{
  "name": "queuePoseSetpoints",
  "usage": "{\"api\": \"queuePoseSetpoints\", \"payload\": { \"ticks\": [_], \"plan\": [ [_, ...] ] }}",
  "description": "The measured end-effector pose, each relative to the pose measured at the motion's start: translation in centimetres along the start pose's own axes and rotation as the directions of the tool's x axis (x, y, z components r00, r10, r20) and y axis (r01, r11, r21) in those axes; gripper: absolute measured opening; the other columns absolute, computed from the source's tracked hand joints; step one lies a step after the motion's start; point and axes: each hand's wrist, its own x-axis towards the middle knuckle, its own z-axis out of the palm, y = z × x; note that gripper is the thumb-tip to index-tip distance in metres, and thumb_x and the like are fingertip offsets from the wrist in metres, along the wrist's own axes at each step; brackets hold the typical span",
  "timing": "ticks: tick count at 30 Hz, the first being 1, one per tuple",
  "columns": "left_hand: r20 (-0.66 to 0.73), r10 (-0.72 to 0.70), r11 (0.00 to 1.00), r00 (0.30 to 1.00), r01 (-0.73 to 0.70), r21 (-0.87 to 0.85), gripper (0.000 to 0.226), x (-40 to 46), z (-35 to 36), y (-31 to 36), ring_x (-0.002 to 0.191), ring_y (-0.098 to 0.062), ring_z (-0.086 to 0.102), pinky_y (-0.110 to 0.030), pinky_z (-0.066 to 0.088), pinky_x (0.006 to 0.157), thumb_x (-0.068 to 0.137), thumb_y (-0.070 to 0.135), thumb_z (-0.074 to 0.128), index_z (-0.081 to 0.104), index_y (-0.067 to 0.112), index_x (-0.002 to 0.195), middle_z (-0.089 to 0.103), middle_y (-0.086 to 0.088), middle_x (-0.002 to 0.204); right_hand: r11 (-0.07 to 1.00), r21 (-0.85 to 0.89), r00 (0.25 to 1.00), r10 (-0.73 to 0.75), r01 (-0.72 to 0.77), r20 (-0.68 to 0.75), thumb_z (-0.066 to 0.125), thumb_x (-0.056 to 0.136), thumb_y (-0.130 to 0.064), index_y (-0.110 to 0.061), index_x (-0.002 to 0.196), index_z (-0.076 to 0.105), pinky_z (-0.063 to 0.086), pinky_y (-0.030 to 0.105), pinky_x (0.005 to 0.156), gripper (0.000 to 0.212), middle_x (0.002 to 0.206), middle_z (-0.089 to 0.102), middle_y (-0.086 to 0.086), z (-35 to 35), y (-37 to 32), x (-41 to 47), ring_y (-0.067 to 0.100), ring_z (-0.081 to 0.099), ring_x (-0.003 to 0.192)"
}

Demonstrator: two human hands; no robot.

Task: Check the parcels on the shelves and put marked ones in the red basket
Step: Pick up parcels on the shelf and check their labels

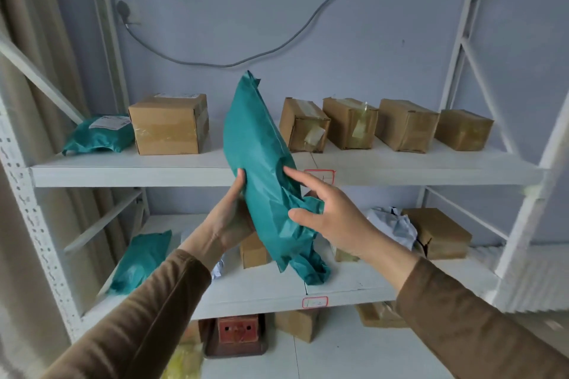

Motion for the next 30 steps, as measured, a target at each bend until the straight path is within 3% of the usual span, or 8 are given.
{"api": "queuePoseSetpoints", "payload": {
  "ticks": [4,9,13,15,18,22,26,30],
  "plan": [
    [-0.008,0.068,0.991,0.998,-0.067,0.114,0.061,-1.8,2.1,-1.2,0.127,-0.030,0.064,-0.049,0.048,0.108,0.096,0.059,0.051,0.060,0.016,0.139,0.068,-0.009,0.138,0.997,-0.064,0.995,0.032,-0.038,-0.095,0.070,0.093,-0.043,-0.038,0.142,0.052,0.046,0.020,0.097,0.052,0.141,0.054,-0.019,-1.1,1.2,-3.1,0.000,0.055,0.121],
    [-0.150,0.422,0.799,0.894,-0.289,0.527,0.063,-3.1,4.0,-0.7,0.113,-0.020,0.071,-0.036,0.056,0.096,0.076,0.040,0.089,0.062,0.020,0.129,0.074,0.001,0.124,0.880,0.413,0.928,0.328,-0.234,-0.174,0.043,0.101,-0.058,-0.033,0.141,0.053,0.048,0.033,0.102,0.048,0.142,0.058,-0.010,-1.9,2.6,-3.7,0.011,0.059,0.124],
    [0.149,0.712,0.070,0.686,-0.280,0.957,0.061,-3.7,4.8,-0.6,0.099,-0.016,0.060,-0.037,0.050,0.081,0.071,0.048,0.089,0.057,0.026,0.119,0.065,0.008,0.110,0.517,0.826,0.921,0.389,-0.224,0.006,0.022,0.095,-0.078,-0.034,0.153,0.044,0.040,0.051,0.112,0.077,0.150,0.056,-0.001,-3.2,4.1,-3.0,0.030,0.053,0.138],
    [0.403,0.716,-0.345,0.569,-0.213,0.914,0.065,-3.9,5.0,-0.5,0.101,-0.019,0.054,-0.038,0.048,0.082,0.072,0.046,0.087,0.057,0.023,0.125,0.060,0.003,0.113,0.382,0.902,0.913,0.408,-0.199,0.028,0.018,0.090,-0.085,-0.030,0.147,0.053,0.035,0.057,0.116,0.086,0.147,0.060,0.006,-3.7,4.7,-2.9,0.034,0.053,0.138],
    [0.634,0.610,-0.641,0.474,-0.175,0.747,0.066,-4.0,4.5,-0.6,0.110,-0.029,0.056,-0.045,0.048,0.093,0.076,0.032,0.087,0.054,0.017,0.132,0.063,-0.006,0.126,0.277,0.948,0.917,0.398,-0.157,0.036,0.025,0.095,-0.078,-0.023,0.148,0.051,0.040,0.058,0.114,0.081,0.147,0.060,0.013,-4.0,5.4,-3.3,0.038,0.057,0.134],
    [0.774,0.509,-0.768,0.378,-0.208,0.606,0.058,-3.7,2.2,-0.3,0.118,-0.036,0.055,-0.050,0.045,0.100,0.087,0.020,0.077,0.049,0.013,0.138,0.061,-0.012,0.134,0.254,0.962,0.927,0.376,-0.102,-0.001,0.037,0.101,-0.063,-0.014,0.121,0.075,0.062,0.051,0.084,0.065,0.131,0.070,0.015,-4.6,5.2,-4.1,0.035,0.072,0.113],
    [0.861,0.446,-0.843,0.245,-0.209,0.496,0.051,-3.4,0.2,0.4,0.115,-0.038,0.056,-0.054,0.045,0.100,0.090,0.009,0.076,0.049,0.011,0.133,0.055,-0.014,0.132,0.285,0.913,0.920,0.347,-0.291,0.185,0.034,0.087,-0.085,-0.011,0.136,0.066,0.059,0.053,0.093,0.094,0.140,0.063,0.018,-5.4,4.6,-5.1,0.037,0.067,0.122],
    [0.923,0.328,-0.898,0.200,-0.238,0.370,0.048,-3.3,-0.7,1.1,0.116,-0.036,0.053,-0.054,0.043,0.104,0.091,0.013,0.078,0.051,0.011,0.130,0.052,-0.014,0.135,0.435,0.789,0.900,0.262,-0.433,0.349,0.087,0.060,-0.064,-0.008,0.123,0.074,0.059,0.049,0.092,0.086,0.128,0.070,0.018,-6.4,5.4,-5.5,0.036,0.070,0.115]
  ]
}}
